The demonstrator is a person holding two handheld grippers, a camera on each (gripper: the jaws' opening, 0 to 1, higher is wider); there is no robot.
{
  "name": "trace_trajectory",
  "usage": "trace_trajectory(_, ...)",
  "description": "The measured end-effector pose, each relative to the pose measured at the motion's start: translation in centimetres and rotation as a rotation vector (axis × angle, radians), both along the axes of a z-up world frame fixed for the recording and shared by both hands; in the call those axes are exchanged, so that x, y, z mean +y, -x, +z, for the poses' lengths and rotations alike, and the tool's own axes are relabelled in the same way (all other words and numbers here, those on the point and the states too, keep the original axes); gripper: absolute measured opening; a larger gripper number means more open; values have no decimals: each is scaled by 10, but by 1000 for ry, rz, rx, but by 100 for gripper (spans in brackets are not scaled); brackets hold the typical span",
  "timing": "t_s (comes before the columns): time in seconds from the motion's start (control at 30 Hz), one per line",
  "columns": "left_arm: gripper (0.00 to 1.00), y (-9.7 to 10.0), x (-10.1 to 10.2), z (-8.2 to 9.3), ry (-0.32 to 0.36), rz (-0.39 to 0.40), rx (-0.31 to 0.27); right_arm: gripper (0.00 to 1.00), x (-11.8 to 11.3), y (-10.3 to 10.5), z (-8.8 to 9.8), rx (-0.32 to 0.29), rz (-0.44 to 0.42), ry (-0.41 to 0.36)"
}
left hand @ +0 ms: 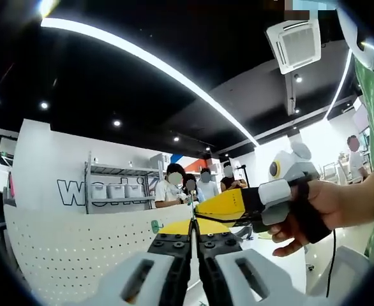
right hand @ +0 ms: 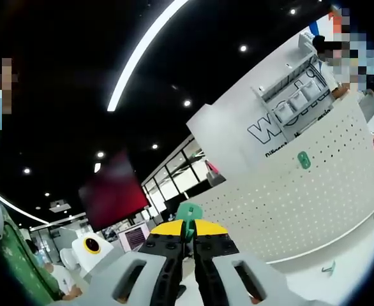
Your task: Insert the hook assembly into the mounting plate slot until the hook locks in place.
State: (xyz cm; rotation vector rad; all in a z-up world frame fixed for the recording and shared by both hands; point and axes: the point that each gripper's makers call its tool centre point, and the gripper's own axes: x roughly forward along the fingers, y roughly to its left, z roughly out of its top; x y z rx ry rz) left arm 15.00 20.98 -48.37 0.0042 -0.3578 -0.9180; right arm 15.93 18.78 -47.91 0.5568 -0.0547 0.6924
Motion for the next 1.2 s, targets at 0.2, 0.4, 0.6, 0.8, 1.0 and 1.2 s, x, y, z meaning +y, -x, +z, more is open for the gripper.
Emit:
trace_trajectory(0.2,2,3,0,1,-6,-19,-7,3,0,4,1,4,14,-13)
trace_trajectory(0.4,2,4,-1,-2,-19,-24,-9,1,0,6,1,5,30,-15)
trace_trajectory(0.6,2,3,-2,-2,-30,-23,-19,1,0,5,1,-1,25,2)
trace_trajectory(0.8,2,-1,-4,-3,-49,-21,-29,1,-1,3,2,-11,17,19)
trace_trajectory(1.0,3,-3,-5,-6,-61,-58,9,1,-2,1,-3,-6,13,33)
trace_trajectory(1.2,12,-2,-7,-5,-65,-99,47,1,-3,0,-6,-7,3,57)
